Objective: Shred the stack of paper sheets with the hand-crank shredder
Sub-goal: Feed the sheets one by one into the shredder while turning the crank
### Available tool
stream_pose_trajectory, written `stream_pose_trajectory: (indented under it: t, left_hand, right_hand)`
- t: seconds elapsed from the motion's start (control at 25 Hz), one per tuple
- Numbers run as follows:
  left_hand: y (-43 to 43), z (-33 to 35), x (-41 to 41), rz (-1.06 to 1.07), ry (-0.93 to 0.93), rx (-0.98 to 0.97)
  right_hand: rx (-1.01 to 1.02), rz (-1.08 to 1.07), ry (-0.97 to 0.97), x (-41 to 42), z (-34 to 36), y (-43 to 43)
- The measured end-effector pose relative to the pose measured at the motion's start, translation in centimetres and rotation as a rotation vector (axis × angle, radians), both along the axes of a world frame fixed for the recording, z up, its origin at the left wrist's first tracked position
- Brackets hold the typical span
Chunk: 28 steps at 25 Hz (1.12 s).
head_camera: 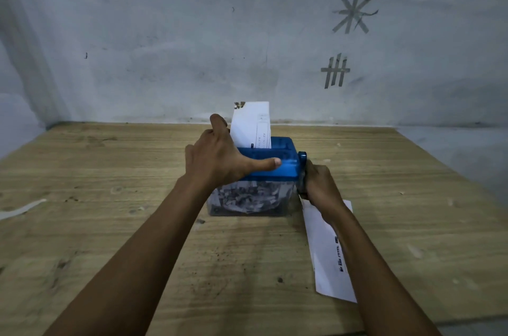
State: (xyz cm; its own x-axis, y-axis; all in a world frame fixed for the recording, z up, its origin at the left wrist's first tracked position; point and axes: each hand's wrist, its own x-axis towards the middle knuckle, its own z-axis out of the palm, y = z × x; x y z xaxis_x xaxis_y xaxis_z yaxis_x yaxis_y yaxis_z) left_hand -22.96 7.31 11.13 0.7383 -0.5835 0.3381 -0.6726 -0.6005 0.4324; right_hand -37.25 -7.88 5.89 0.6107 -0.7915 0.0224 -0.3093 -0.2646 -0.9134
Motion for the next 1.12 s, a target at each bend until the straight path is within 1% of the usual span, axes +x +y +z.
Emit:
stream_pose_trajectory:
  t: [0.08,0.2,0.28,0.36,0.48,0.56,0.64,0.76,0.8,0.88,0.96,1.0,1.08,1.12]
  left_hand:
    - [-0.1,-0.1,-0.1,0.013,-0.013,0.003]
    - [-0.3,0.2,0.1,-0.001,-0.055,0.051]
    - [-0.4,0.2,0.1,-0.013,-0.089,0.089]
    - [-0.4,0.2,0.2,-0.036,-0.123,0.107]
    - [-0.1,0.1,0.3,-0.077,-0.13,0.087]
    - [0.0,0.2,0.6,-0.101,-0.145,0.077]
    - [0.1,0.0,0.7,-0.134,-0.13,0.082]
    - [0.1,-0.3,0.7,-0.137,-0.096,0.058]
    - [0.1,-0.4,0.7,-0.132,-0.094,0.045]
    - [0.0,-0.2,0.6,-0.133,-0.098,0.023]
    - [-0.1,-0.1,0.5,-0.123,-0.099,0.016]
    - [-0.1,-0.1,0.4,-0.11,-0.097,0.022]
    - [-0.3,-0.2,0.4,-0.078,-0.098,0.036]
    - [-0.4,-0.3,0.4,-0.062,-0.096,0.034]
  right_hand:
    - [-0.174,0.037,-0.01,-2.5,0.4,1.5]
    - [-0.398,0.14,0.031,-5.4,1.6,2.7]
    - [-0.442,0.179,-0.028,-6.1,2.2,2.5]
    - [-0.47,0.19,-0.131,-6.0,2.2,2.0]
    - [-0.542,0.196,-0.281,-5.4,2.2,1.4]
    - [-0.536,0.2,-0.354,-4.5,3.4,0.6]
    - [-0.503,0.208,-0.361,-3.0,5.1,-0.5]
    - [-0.391,0.189,-0.277,0.3,6.8,-2.4]
    - [-0.305,0.162,-0.226,1.5,6.8,-3.1]
    - [-0.063,0.113,-0.075,3.3,6.1,-4.6]
    - [0.149,0.124,0.064,4.1,4.2,-5.3]
    - [0.215,0.135,0.07,4.2,3.1,-5.6]
    - [0.314,0.115,-0.028,4.3,1.4,-5.6]
    - [0.332,0.081,-0.074,4.4,1.0,-5.4]
